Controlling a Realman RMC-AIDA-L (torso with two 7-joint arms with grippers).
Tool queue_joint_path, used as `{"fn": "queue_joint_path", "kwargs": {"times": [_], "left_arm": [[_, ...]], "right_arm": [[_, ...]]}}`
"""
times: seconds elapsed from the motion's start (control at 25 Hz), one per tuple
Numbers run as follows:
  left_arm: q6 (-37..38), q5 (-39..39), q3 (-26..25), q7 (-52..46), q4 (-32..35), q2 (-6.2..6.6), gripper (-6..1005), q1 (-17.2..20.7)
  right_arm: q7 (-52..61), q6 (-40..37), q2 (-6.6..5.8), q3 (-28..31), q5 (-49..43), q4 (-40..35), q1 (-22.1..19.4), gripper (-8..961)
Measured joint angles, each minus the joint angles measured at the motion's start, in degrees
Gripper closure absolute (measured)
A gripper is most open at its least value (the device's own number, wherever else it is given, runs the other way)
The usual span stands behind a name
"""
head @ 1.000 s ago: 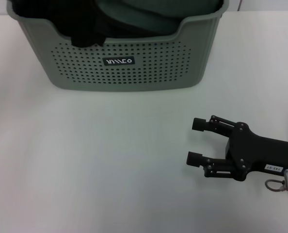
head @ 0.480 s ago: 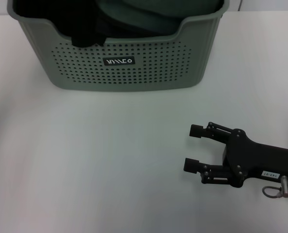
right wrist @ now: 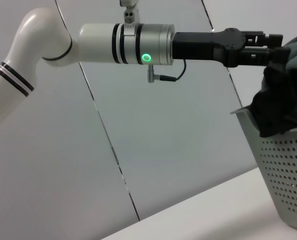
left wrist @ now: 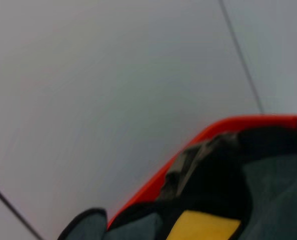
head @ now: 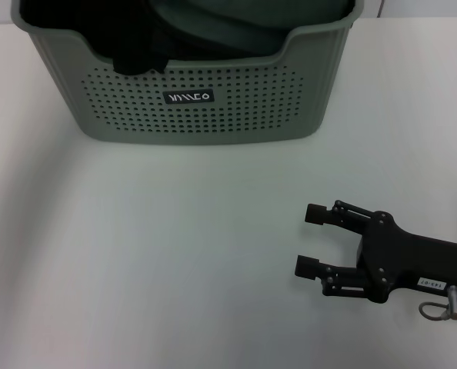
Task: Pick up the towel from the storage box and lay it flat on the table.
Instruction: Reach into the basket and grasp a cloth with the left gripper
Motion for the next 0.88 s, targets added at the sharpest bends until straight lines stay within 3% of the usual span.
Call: {"fn": "queue_joint_path", "kwargs": {"times": [0.16,0.6,0.88], "left_arm": [[-0.01,3.42,1.08,-2.1,0.5,0.02,374,-0.37],[6.89,4.11,-1.42,-4.05,2.59,0.17,376,-0.9],[7.19,3.74,-1.9,-6.19,2.58,0.14,377,-0.8]], "right_arm": [[-0.02,0.13,-0.01,0.11,0.0,0.11,-0.1,80],[-0.12,0.99,-0.12,0.36,0.25,0.04,0.11,83],[-0.19,1.78,-0.04,0.36,0.4,-0.31,0.25,87]]}}
